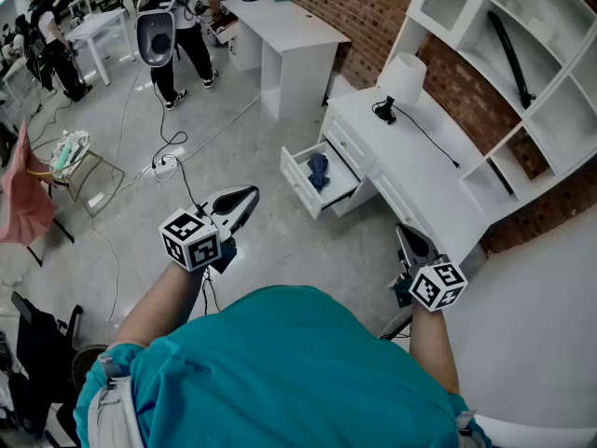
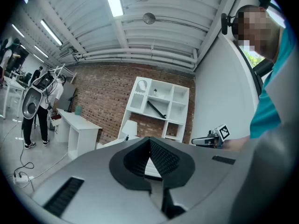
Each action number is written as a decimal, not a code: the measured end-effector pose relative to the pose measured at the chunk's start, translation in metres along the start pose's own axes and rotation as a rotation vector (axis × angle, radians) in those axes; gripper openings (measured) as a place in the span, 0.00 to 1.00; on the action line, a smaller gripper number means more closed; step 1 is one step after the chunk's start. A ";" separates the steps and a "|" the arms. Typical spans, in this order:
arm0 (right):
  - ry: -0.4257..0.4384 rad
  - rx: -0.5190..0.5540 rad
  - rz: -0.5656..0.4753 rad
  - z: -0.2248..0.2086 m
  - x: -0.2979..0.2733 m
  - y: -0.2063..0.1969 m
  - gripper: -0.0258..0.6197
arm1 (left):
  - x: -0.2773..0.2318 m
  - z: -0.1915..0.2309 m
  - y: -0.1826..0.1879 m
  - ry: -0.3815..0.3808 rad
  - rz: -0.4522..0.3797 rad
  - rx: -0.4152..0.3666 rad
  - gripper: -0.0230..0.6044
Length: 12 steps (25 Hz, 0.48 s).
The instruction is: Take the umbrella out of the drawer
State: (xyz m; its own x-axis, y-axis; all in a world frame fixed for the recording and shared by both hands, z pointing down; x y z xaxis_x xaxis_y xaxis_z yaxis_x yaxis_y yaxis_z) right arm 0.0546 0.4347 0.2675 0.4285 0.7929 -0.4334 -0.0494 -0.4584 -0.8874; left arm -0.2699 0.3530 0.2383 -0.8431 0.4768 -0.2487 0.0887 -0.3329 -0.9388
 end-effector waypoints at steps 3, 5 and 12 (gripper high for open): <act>0.001 0.006 0.006 -0.005 0.008 -0.002 0.07 | -0.005 -0.010 0.000 -0.001 -0.001 0.001 0.05; 0.004 0.005 0.009 -0.007 0.012 -0.004 0.07 | -0.008 -0.016 -0.001 -0.004 0.002 0.002 0.05; 0.012 0.007 0.001 -0.012 0.034 -0.006 0.07 | -0.018 -0.040 0.000 -0.011 0.012 -0.006 0.05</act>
State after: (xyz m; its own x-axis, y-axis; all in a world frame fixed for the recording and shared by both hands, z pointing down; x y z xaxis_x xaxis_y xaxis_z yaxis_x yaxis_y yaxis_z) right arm 0.0807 0.4593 0.2602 0.4392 0.7877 -0.4320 -0.0563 -0.4558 -0.8883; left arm -0.2333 0.3771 0.2336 -0.8475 0.4641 -0.2576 0.1020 -0.3339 -0.9371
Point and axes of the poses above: the fingertips, and each gripper's own axes: x backward along the fingers, z to its left, y out of its top, the point moved 2 cm from there along x, backward along the fingers, and after that the axes turned 14 degrees about z, right-handed, at the moved point
